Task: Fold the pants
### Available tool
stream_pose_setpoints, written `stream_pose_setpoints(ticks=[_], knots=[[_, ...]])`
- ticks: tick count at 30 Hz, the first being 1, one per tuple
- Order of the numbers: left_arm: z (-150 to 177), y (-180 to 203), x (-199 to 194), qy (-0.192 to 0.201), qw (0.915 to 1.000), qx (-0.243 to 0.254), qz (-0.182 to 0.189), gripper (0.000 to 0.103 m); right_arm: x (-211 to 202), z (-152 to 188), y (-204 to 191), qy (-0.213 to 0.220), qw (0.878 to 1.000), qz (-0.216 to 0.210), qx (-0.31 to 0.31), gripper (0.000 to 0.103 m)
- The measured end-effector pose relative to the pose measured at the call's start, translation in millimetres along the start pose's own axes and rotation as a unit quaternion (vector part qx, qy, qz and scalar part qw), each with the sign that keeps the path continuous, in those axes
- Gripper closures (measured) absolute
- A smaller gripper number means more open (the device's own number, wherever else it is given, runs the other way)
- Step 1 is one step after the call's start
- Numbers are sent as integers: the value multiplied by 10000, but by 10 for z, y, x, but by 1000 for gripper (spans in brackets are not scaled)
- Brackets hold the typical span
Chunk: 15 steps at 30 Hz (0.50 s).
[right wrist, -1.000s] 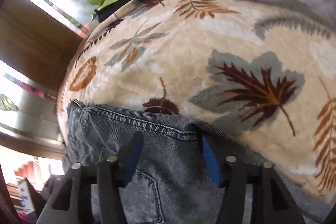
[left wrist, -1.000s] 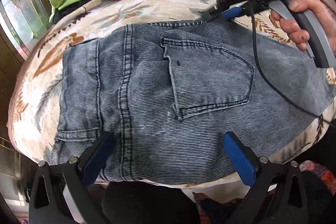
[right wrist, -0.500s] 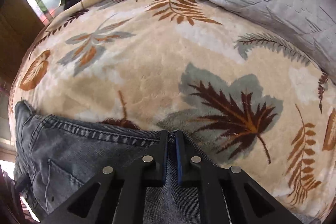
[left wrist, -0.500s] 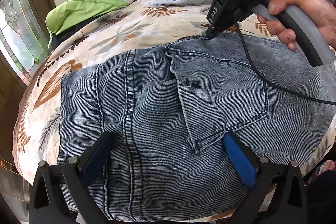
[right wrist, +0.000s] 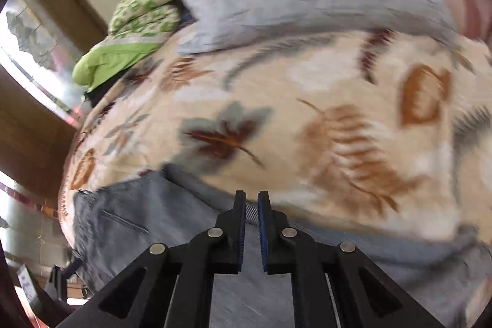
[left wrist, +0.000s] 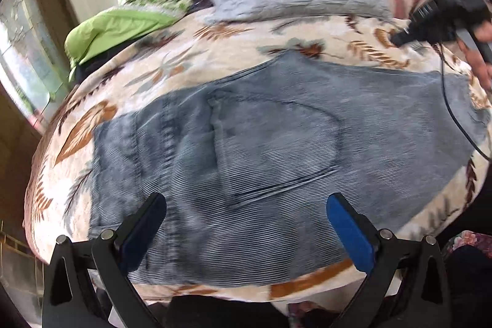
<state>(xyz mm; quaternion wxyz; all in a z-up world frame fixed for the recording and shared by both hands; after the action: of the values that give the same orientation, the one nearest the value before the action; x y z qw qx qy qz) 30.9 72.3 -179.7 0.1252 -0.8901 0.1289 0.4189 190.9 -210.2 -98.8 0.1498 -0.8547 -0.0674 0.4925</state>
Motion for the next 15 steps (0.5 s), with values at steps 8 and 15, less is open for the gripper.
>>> stream_pose_setpoints(ticks=[8, 15], knots=[[-46, 311, 138, -308, 9990, 276, -182, 0, -333, 740, 586, -127, 9987, 434, 235, 94], [24, 279, 241, -625, 9971, 168, -395, 0, 45, 844, 734, -434, 9936, 999, 313, 94]])
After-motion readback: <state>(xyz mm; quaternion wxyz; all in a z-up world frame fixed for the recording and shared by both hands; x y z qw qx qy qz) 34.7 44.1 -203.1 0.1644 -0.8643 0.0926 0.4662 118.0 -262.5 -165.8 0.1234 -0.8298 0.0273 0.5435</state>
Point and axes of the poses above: each gripper's, at about its wrist camera, not at the fingertips, and x roughly the way its jaws point, y to its right, z to its underside, the point moved 3 cm from there along x, roughly the way its jaws point, and after that the axes turned 2 degrees about y, right-handed, at the moved point
